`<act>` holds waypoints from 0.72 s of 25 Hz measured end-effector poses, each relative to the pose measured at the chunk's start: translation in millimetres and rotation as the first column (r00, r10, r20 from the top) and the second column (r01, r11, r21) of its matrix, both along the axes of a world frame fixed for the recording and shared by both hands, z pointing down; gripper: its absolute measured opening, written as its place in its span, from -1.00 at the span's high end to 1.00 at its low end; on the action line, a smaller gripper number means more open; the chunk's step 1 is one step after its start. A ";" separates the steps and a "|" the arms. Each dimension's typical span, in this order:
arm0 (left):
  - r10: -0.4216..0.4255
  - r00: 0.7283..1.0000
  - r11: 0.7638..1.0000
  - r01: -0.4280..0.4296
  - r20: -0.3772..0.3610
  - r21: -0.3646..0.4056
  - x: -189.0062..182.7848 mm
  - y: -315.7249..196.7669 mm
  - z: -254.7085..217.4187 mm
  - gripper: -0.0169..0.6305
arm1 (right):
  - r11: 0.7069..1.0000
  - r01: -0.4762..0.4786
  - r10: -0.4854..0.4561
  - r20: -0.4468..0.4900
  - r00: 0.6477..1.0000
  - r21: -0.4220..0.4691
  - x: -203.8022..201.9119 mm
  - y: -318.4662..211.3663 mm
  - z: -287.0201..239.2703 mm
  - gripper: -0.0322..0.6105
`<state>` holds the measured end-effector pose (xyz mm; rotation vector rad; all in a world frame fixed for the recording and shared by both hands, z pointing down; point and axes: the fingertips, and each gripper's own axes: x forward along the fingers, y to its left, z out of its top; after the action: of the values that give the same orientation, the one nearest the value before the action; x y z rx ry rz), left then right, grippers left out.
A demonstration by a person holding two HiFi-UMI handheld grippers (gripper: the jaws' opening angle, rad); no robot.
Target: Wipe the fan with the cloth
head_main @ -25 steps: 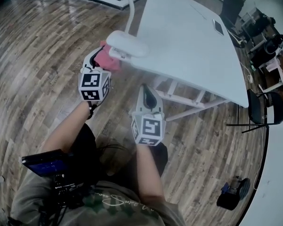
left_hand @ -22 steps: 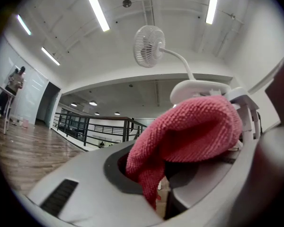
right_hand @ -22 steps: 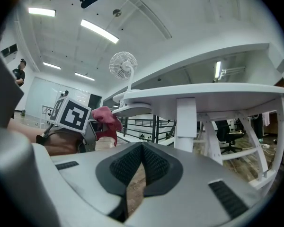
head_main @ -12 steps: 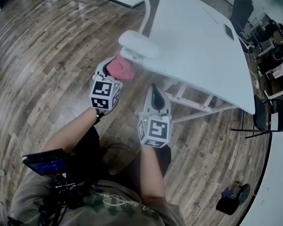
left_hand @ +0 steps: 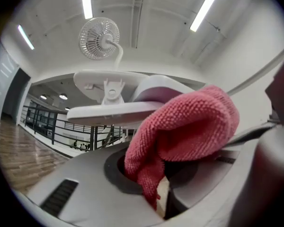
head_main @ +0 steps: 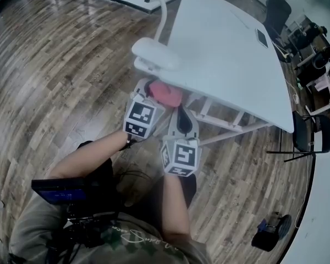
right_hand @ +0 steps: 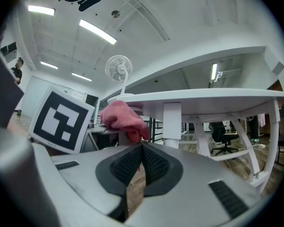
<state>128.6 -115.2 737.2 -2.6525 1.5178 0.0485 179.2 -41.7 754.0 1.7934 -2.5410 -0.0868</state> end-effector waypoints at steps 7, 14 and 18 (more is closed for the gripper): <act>-0.023 0.999 1.000 0.023 -0.047 0.010 -4.0 -4.3 -17.5 0.68 | 1.000 0.016 -0.016 -0.012 1.000 -0.007 3.8 1.0 2.1 0.91; -0.077 0.996 0.997 0.078 -0.041 0.013 -21.0 -10.6 -11.4 0.68 | 1.000 0.026 -0.026 -0.012 1.000 -0.003 3.4 -1.3 3.7 0.91; -0.086 0.995 0.996 0.085 -0.057 -0.011 -30.9 -10.5 -12.2 0.68 | 0.999 0.043 -0.043 0.033 0.999 0.000 -0.5 -1.1 1.6 0.91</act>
<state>97.7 -125.7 725.1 -2.6105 1.6509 0.1142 178.7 -42.8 755.7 1.7553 -2.6016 -0.0580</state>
